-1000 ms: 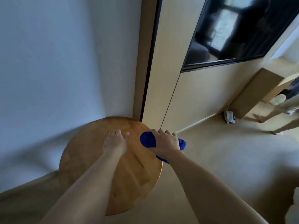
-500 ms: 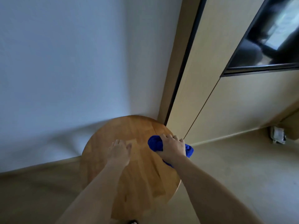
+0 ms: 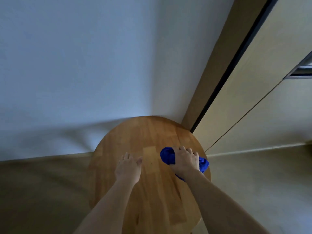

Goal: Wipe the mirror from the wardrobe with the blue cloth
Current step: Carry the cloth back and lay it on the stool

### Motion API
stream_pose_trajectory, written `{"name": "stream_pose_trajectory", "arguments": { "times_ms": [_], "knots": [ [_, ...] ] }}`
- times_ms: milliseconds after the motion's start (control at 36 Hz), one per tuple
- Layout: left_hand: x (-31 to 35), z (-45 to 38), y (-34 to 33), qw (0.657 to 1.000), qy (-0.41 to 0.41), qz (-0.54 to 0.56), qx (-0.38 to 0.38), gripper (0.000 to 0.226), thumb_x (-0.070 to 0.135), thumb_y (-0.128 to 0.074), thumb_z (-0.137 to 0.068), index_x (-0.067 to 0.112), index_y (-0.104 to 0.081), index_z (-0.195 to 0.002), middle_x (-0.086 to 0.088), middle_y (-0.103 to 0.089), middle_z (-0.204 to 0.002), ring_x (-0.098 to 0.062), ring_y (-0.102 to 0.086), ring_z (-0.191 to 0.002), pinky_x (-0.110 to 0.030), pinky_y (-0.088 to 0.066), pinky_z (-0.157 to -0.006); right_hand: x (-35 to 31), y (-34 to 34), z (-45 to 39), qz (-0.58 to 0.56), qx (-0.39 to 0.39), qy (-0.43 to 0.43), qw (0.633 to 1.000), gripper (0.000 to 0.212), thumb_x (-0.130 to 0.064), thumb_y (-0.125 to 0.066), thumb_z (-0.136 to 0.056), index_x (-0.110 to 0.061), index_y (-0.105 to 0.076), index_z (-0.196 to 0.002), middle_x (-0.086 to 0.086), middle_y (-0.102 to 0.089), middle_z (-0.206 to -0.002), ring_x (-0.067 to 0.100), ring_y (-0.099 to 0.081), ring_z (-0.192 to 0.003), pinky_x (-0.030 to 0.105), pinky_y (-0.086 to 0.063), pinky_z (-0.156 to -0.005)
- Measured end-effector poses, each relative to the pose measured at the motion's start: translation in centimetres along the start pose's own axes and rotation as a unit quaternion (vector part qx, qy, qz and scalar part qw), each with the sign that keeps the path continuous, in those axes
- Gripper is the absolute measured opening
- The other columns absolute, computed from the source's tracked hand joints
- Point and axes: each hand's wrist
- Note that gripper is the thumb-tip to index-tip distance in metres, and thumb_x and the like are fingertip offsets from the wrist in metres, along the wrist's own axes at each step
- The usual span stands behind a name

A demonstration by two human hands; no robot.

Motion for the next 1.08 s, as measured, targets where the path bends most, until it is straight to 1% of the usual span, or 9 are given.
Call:
{"name": "stream_pose_trajectory", "arguments": {
  "times_ms": [194,306,528,583,694,778,917,1000,1083],
  "knots": [
    [-0.2,-3.1,-5.3,1.000,0.000,-0.019,-0.020,0.057,0.045,-0.013,-0.100,0.016,-0.029,-0.146,-0.008,-0.019,-0.156,-0.021,-0.015,-0.144,-0.035,-0.019,-0.116,0.2,-4.6,-4.0,0.007,-0.005,0.050,0.999,0.063,-0.050,-0.056,-0.086,-0.032,-0.031,-0.140,-0.003,-0.050,-0.128,0.024,-0.046,-0.117,0.042,-0.033,-0.098],
    [0.2,-4.5,-8.0,0.999,0.039,0.015,-0.029,0.060,0.046,-0.016,-0.100,0.010,-0.021,-0.148,-0.010,-0.017,-0.156,-0.022,-0.015,-0.144,-0.034,-0.018,-0.116,0.3,-7.3,-6.2,0.008,-0.012,0.087,0.996,0.065,-0.057,-0.051,-0.086,-0.031,-0.029,-0.142,-0.004,-0.048,-0.130,0.025,-0.045,-0.118,0.041,-0.033,-0.098],
    [0.9,-6.4,-11.8,0.995,0.063,0.074,-0.023,0.062,0.047,-0.015,-0.099,0.009,-0.021,-0.148,-0.007,-0.021,-0.156,-0.020,-0.019,-0.143,-0.033,-0.022,-0.115,0.0,-12.2,-8.6,0.017,-0.035,0.140,0.989,0.073,-0.052,-0.057,-0.085,-0.027,-0.023,-0.144,-0.001,-0.042,-0.138,0.025,-0.042,-0.123,0.042,-0.033,-0.103],
    [1.2,-6.6,-12.5,0.993,0.066,0.093,-0.014,0.058,0.045,-0.016,-0.100,0.011,-0.031,-0.144,-0.006,-0.034,-0.149,-0.021,-0.033,-0.136,-0.033,-0.032,-0.108,0.2,-13.2,-8.6,0.011,-0.049,0.139,0.989,0.079,-0.061,-0.055,-0.081,-0.028,-0.022,-0.144,-0.001,-0.040,-0.138,0.026,-0.040,-0.124,0.043,-0.032,-0.104],
    [2.3,-6.6,-13.2,0.984,0.084,0.156,0.022,0.047,0.045,-0.018,-0.099,0.016,-0.049,-0.120,-0.002,-0.057,-0.115,-0.018,-0.057,-0.095,-0.031,-0.047,-0.080,1.2,-13.6,-8.8,-0.025,-0.065,0.142,0.987,0.090,-0.079,-0.040,-0.073,-0.030,-0.019,-0.146,-0.003,-0.038,-0.141,0.024,-0.035,-0.127,0.043,-0.030,-0.107],
    [3.5,-7.0,-13.3,0.942,0.138,0.304,0.016,0.045,0.049,-0.024,-0.098,0.016,-0.049,-0.114,-0.006,-0.062,-0.102,-0.021,-0.062,-0.081,-0.039,-0.053,-0.076,1.6,-12.8,-9.1,-0.080,-0.117,0.113,0.983,0.098,-0.085,-0.026,-0.068,-0.031,-0.014,-0.149,-0.006,-0.031,-0.147,0.023,-0.028,-0.134,0.044,-0.026,-0.108],
    [5.3,-7.3,-13.2,0.781,0.236,0.574,-0.074,0.056,0.055,-0.047,-0.089,0.017,-0.039,-0.130,0.006,-0.053,-0.093,-0.014,-0.059,-0.081,-0.038,-0.056,-0.069,2.4,-12.1,-10.0,-0.161,-0.184,0.009,0.970,0.082,-0.074,-0.035,-0.084,-0.027,-0.019,-0.149,-0.001,-0.029,-0.149,0.025,-0.027,-0.134,0.043,-0.033,-0.104],
    [5.6,-7.6,-13.5,0.751,0.244,0.610,-0.065,0.069,0.044,-0.061,-0.086,0.019,-0.027,-0.141,0.000,-0.055,-0.115,-0.016,-0.059,-0.091,-0.031,-0.054,-0.068,3.1,-11.9,-10.2,-0.141,-0.205,0.006,0.969,0.075,-0.070,-0.039,-0.086,-0.025,-0.029,-0.146,0.000,-0.034,-0.146,0.026,-0.032,-0.131,0.038,-0.037,-0.101],
    [5.6,-7.8,-13.5,0.763,0.228,0.604,-0.036,0.070,0.033,-0.060,-0.089,0.019,-0.021,-0.145,-0.005,-0.049,-0.129,-0.010,-0.055,-0.089,-0.023,-0.049,-0.064,3.0,-11.5,-10.2,-0.129,-0.202,0.008,0.971,0.062,-0.064,-0.036,-0.091,-0.024,-0.042,-0.138,0.001,-0.044,-0.138,0.023,-0.043,-0.123,0.039,-0.043,-0.097]
  ]
}}
Point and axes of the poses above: each hand's wrist, its own z-axis away from the middle knuckle, its own y-axis out of the back of the hand, x = y × z
